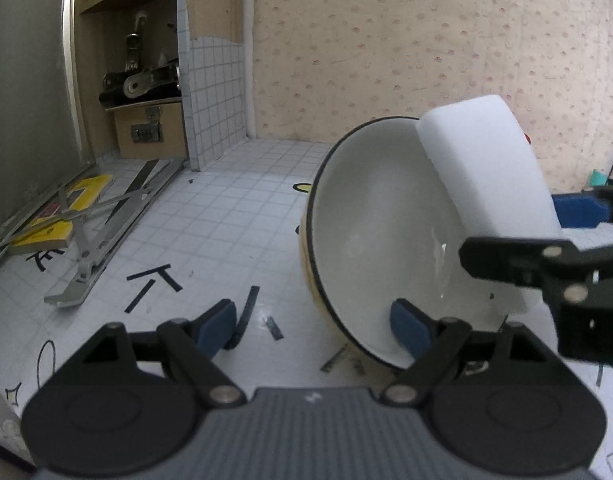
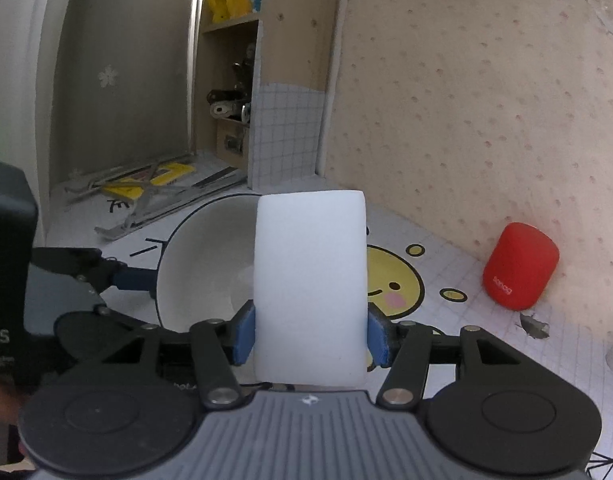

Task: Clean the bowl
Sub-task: 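Rub the white sponge along the bowl's inner wall with the right gripper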

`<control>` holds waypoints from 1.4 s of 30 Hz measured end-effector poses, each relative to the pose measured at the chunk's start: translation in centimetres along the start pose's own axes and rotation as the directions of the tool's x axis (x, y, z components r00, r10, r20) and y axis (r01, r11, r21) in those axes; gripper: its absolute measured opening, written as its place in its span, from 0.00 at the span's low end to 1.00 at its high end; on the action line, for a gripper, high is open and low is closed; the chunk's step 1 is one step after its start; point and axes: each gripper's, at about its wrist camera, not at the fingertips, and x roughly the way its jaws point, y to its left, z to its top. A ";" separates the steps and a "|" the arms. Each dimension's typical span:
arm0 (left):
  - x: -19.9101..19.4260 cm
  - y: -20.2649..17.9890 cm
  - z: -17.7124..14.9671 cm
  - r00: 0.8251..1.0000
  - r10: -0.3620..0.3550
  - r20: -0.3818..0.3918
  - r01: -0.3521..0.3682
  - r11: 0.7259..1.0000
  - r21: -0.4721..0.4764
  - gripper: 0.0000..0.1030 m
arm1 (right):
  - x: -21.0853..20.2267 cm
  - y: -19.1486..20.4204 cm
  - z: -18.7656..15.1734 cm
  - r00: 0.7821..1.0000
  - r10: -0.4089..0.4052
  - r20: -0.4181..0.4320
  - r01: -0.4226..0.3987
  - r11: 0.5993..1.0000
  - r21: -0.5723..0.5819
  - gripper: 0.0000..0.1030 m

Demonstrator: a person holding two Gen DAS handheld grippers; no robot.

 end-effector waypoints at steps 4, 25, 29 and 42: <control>-0.1 0.1 -0.1 1.000 0.001 0.000 -0.001 1.000 0.000 0.83 | 0.4 0.4 1.6 1.000 0.015 0.022 -0.015 1.000 -0.012 0.52; 0.3 0.1 0.6 1.000 0.028 -0.009 -0.028 0.999 -0.044 0.87 | 0.5 0.4 0.0 1.000 0.027 -0.007 -0.027 1.000 -0.009 0.52; 0.3 0.1 0.4 1.000 0.030 -0.003 -0.030 0.999 -0.032 0.87 | 0.5 0.5 0.2 1.000 0.031 -0.001 -0.031 0.999 -0.010 0.52; -0.1 0.3 -0.2 0.999 0.037 0.010 -0.036 0.999 -0.027 0.88 | 0.6 0.9 1.0 0.999 0.035 0.009 -0.034 0.999 -0.022 0.52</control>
